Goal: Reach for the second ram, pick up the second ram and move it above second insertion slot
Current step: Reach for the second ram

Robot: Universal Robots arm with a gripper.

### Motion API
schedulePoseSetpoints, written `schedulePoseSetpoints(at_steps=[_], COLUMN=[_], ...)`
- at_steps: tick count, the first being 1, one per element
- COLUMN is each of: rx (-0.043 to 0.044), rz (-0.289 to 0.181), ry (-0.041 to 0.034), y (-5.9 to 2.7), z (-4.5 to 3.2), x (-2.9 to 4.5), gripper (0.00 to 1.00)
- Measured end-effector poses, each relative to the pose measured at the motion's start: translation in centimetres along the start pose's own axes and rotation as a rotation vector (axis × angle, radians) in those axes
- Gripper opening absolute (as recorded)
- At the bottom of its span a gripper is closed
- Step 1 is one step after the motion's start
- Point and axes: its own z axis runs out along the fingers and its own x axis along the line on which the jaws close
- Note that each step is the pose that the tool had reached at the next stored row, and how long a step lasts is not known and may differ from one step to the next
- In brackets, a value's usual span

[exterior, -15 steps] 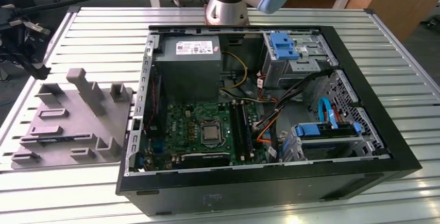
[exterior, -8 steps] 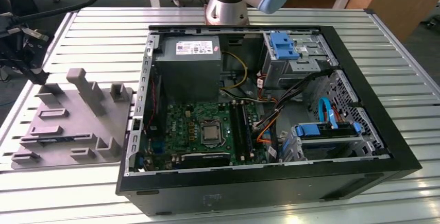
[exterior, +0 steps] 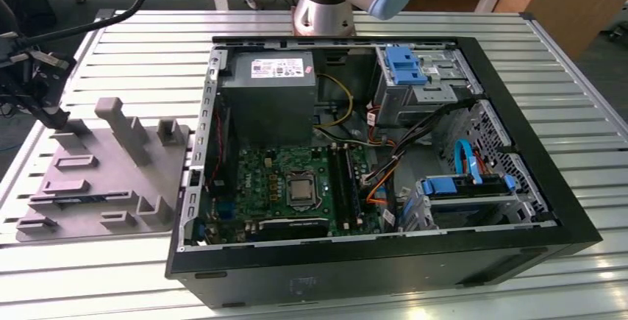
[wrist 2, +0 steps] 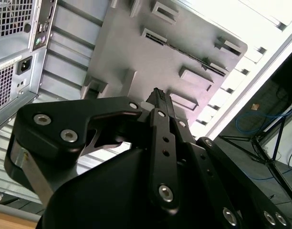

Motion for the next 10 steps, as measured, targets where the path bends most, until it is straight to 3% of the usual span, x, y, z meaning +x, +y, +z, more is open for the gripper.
schedulePoseSetpoints(at_steps=[10], rx=[0.0001], rz=[0.0], ry=[0.0001], y=[-0.38], z=[1.04], x=[0.35], gripper=[0.11])
